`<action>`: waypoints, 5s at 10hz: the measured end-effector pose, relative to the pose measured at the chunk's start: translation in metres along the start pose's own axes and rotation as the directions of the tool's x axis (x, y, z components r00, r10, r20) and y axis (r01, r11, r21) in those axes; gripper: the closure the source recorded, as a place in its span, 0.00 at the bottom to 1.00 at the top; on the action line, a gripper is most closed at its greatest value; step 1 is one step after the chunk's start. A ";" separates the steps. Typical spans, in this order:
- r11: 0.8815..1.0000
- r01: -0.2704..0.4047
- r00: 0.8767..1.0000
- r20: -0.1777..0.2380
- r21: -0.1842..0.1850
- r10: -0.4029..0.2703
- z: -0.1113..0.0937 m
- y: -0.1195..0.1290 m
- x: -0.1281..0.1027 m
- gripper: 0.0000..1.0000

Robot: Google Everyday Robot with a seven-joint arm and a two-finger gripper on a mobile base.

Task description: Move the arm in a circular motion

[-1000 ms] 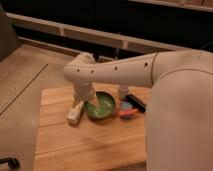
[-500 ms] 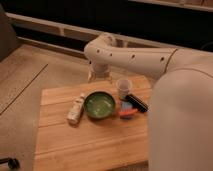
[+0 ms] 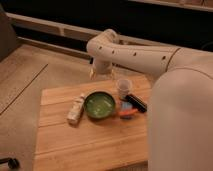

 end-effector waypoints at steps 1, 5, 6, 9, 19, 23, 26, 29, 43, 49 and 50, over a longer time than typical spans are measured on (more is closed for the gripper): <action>1.000 -0.011 1.000 0.006 0.016 0.011 0.002 -0.009 -0.003 0.35; 0.994 0.006 0.996 0.090 0.110 -0.016 0.012 -0.043 -0.064 0.35; 0.991 0.051 0.991 0.119 0.123 -0.066 0.016 -0.036 -0.094 0.35; 0.976 0.202 0.964 0.160 0.082 -0.213 0.031 0.031 -0.149 0.35; 0.909 0.404 0.914 0.087 -0.100 -0.397 -0.009 0.149 -0.037 0.35; 0.983 0.181 0.984 0.000 0.025 -0.181 -0.013 0.036 0.017 0.35; 0.992 -0.001 0.999 -0.038 0.129 0.005 0.004 -0.057 0.015 0.35; 0.980 -0.056 0.997 -0.035 0.190 0.063 0.029 -0.092 -0.033 0.35; 0.966 0.080 0.977 -0.212 0.245 -0.027 0.066 -0.064 -0.005 0.35; 0.930 0.281 0.958 -0.016 0.235 -0.285 0.022 0.080 -0.138 0.35; 0.905 0.376 0.924 -0.004 0.197 -0.383 0.019 0.128 -0.136 0.35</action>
